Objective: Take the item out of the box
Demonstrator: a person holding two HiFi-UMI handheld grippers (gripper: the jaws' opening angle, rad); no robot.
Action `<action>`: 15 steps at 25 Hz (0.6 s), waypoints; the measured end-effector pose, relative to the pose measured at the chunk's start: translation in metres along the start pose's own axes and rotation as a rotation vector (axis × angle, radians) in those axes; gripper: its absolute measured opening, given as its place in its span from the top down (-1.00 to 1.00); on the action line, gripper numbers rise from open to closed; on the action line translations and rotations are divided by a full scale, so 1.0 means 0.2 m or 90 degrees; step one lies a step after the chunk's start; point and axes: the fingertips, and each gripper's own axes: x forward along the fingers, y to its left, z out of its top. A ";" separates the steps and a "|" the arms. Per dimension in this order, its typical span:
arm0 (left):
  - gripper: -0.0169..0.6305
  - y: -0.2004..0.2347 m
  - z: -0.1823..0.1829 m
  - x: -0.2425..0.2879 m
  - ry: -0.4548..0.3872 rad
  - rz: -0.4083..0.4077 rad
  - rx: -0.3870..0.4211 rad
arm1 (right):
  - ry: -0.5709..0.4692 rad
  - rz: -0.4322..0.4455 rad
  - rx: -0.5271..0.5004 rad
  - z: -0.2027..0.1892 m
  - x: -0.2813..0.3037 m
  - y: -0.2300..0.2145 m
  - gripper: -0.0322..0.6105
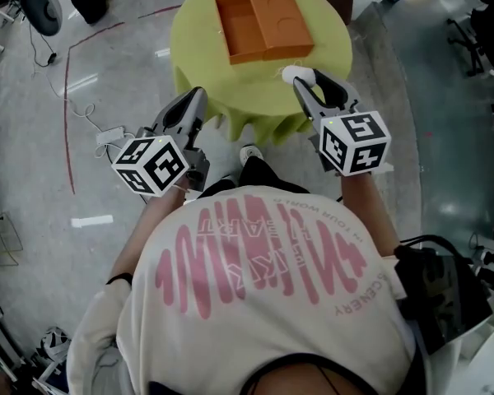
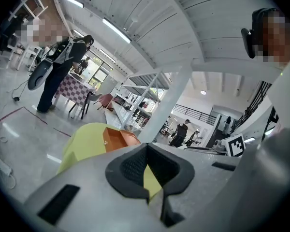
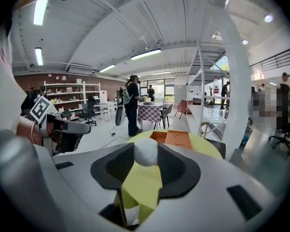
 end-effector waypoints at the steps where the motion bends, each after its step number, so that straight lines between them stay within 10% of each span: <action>1: 0.92 0.00 -0.02 0.00 0.004 0.000 0.001 | 0.001 -0.001 0.004 -0.01 0.00 0.00 0.44; 15: 0.93 0.03 -0.12 -0.01 0.024 0.020 -0.007 | 0.008 -0.012 0.087 -0.14 -0.06 -0.08 0.44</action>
